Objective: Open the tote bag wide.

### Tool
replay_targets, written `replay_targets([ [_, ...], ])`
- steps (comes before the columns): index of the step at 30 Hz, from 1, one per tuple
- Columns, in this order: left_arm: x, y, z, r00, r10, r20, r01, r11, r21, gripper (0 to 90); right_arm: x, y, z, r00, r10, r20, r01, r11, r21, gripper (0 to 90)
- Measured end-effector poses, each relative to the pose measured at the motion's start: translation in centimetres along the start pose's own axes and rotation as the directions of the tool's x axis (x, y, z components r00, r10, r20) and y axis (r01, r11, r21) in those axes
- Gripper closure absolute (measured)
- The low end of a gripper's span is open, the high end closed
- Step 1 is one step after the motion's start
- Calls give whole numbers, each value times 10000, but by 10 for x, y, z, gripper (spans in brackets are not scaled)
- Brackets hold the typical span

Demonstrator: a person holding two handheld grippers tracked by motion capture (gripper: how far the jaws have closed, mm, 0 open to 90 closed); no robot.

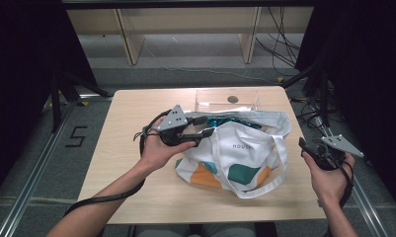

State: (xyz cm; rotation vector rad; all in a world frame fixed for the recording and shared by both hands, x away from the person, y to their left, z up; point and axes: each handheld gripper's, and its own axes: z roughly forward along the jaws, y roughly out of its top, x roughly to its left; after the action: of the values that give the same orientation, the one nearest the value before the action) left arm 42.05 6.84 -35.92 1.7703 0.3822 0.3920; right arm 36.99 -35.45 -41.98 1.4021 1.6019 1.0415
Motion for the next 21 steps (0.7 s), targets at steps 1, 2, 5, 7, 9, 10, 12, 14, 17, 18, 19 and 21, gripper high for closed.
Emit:
replay_targets([
  [1,0,0,0,10000,0,0,0,10000,0,528,0,0,0,10000,0,0,0,10000,0,524],
  [2,-1,2,4,9999,76,68,-76,9999,75,527,0,0,0,10000,-33,-3,33,10000,-6,526],
  [5,-1,3,8,9999,57,131,-59,9999,158,527,2,0,0,10000,-36,20,36,10000,32,527],
  [7,-1,4,9,9999,57,147,-60,9997,225,527,2,0,1,9999,-54,-86,54,10000,-2,527],
  [9,-1,5,12,9999,4,169,-10,9993,368,527,3,1,1,9999,-127,-14,127,9999,4,527],
  [10,0,5,12,9999,5,170,-12,9992,405,528,4,1,0,9999,-146,11,146,9999,51,526],
  [12,-1,7,14,9999,-20,166,12,9988,482,533,5,1,0,10000,-69,31,69,9999,79,527],
  [14,-1,10,17,9998,18,178,-28,9984,572,535,6,0,0,9999,99,75,-100,9999,105,527],
  [17,-1,12,21,9997,123,194,-139,9965,819,535,3,1,1,9998,-167,-63,167,9999,41,526],
  [18,-1,11,23,9997,72,218,-91,9959,895,534,3,0,1,9999,-160,-21,160,9999,22,526],
  [19,-1,11,24,9996,95,253,-117,9960,885,534,4,0,1,9999,-116,-51,117,9999,33,526],
  [21,-1,11,27,9992,141,380,-176,9952,959,534,3,0,1,9999,-116,-47,116,9999,23,526],
])
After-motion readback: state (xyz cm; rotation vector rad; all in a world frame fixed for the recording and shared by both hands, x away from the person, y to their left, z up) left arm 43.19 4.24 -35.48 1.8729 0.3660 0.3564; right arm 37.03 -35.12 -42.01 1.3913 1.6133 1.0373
